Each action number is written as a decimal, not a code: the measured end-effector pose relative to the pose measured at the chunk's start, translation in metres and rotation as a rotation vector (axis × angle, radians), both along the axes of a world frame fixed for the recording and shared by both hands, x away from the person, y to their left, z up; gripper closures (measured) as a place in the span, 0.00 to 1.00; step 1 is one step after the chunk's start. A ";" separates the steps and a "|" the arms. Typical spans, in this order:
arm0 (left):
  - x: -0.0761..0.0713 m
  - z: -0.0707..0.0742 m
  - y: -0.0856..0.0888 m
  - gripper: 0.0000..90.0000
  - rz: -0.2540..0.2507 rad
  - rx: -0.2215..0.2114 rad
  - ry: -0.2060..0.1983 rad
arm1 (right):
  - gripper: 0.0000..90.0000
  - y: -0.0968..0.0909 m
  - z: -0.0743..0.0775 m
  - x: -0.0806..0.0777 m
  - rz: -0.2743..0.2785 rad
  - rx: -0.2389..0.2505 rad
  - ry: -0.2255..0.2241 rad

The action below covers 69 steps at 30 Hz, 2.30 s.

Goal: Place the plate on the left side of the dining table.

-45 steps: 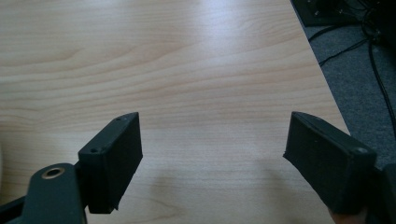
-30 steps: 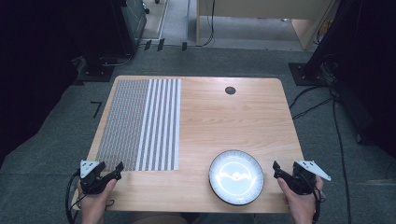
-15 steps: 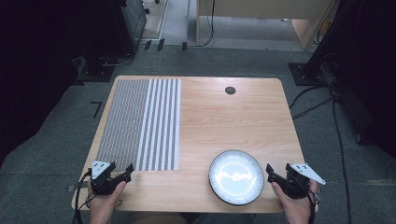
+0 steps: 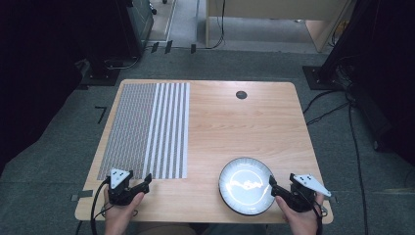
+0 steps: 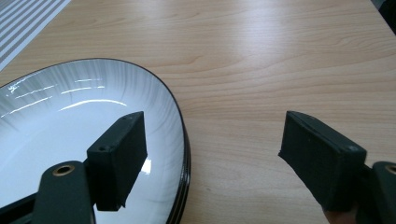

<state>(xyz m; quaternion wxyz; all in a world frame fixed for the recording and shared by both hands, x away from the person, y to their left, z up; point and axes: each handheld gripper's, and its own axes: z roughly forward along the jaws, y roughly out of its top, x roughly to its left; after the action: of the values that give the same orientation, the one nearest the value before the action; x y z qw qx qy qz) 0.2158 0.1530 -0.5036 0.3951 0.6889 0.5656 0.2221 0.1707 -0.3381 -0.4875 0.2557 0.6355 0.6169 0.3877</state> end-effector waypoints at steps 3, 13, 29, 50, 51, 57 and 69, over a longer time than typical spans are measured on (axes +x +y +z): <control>-0.001 -0.001 -0.010 0.30 -0.008 0.006 -0.004 | 0.25 0.002 -0.002 0.001 0.010 0.004 0.004; -0.003 0.000 -0.055 0.30 -0.083 0.003 -0.015 | 0.36 0.013 -0.005 0.001 0.016 0.039 0.012; -0.002 0.004 -0.136 0.30 -0.261 -0.006 -0.023 | 0.50 0.013 -0.009 0.003 0.020 0.077 0.034; -0.018 0.008 -0.181 0.34 -0.419 -0.100 -0.026 | 0.77 0.004 -0.019 0.001 0.076 0.151 0.027; -0.018 0.008 -0.182 0.35 -0.424 -0.095 -0.025 | 0.79 0.003 -0.019 0.001 0.071 0.157 0.031; -0.019 0.006 -0.185 0.38 -0.429 -0.102 -0.016 | 0.89 0.001 -0.012 -0.001 0.021 0.165 0.052; -0.022 0.004 -0.192 0.47 -0.483 -0.116 0.003 | 0.95 -0.008 -0.008 -0.001 -0.016 0.297 0.101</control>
<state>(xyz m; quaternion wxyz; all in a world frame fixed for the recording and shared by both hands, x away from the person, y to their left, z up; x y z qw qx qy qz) 0.1935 -0.0388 -0.5000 0.4749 0.7805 0.3971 0.0875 0.1701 -0.3463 -0.4959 0.1305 0.6898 0.5598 0.4402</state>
